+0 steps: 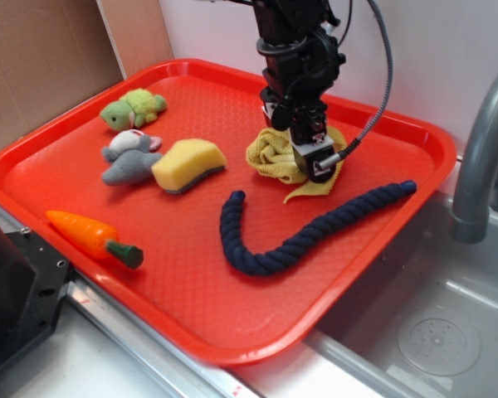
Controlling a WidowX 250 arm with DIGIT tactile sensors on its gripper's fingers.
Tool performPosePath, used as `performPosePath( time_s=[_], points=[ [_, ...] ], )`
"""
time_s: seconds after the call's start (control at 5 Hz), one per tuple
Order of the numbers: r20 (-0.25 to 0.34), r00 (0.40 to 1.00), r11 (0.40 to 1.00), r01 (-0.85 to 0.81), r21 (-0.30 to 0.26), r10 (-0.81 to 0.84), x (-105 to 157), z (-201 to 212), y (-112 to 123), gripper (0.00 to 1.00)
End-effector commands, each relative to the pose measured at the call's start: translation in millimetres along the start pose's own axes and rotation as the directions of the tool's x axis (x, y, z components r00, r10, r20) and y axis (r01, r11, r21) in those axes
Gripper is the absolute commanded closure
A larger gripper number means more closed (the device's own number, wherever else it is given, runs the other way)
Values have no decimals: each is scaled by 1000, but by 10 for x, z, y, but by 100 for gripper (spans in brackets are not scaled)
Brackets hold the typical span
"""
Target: Grab the yellow cloth.
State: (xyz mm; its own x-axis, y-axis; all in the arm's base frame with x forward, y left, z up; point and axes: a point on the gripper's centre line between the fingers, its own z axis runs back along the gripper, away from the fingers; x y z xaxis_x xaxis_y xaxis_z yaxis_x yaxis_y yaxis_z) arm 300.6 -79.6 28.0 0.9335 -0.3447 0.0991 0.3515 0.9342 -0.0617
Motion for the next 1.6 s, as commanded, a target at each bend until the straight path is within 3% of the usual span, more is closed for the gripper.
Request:
performPosePath(
  time_s=[0.0,0.2,0.4,0.6,0.8,1.0,1.4],
  points=[
    [-8,1000,1000,20,7,-20,72,280,39,100],
    [-4,985,981,-174,85,175,-199,624,213,100],
    [20,928,912,-368,178,371,-582,996,504,100],
    [52,811,782,-577,237,583,-1030,1279,755,100],
    [88,718,694,-692,197,690,-1334,1454,1118,100],
    [111,699,674,-712,197,706,-1325,1577,1105,100],
    [193,752,726,-659,200,630,-1051,1890,825,100]
  ],
)
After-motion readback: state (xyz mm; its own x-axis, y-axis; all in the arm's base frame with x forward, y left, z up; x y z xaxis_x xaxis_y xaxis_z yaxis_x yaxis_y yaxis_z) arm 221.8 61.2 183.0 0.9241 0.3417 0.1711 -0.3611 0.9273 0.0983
